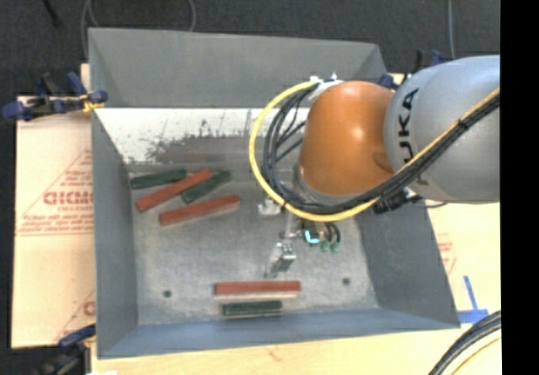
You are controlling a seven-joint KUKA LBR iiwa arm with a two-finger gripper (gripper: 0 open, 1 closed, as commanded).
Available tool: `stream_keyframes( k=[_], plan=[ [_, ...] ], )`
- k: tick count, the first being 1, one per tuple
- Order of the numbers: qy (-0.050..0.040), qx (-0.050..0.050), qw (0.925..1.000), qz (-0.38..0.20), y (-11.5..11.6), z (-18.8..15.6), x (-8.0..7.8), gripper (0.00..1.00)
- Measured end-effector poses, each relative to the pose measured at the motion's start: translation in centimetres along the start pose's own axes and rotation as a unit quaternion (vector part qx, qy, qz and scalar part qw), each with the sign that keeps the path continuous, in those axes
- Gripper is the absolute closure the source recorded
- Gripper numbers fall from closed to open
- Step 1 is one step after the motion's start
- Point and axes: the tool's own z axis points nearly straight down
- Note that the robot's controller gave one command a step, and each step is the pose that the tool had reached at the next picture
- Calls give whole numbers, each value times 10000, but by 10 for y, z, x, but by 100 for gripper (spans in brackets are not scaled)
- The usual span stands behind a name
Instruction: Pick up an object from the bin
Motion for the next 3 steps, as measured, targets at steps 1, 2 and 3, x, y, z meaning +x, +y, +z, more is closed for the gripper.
stream_keyframes(
  k=[1,2,3],
  plan=[
    [-37,-2,10000,8,0,-4,-2,0],
    [-49,-15,9989,-470,-22,96,18,100],
    [-368,-34,9983,-445,-21,92,4,0]
  ],
)
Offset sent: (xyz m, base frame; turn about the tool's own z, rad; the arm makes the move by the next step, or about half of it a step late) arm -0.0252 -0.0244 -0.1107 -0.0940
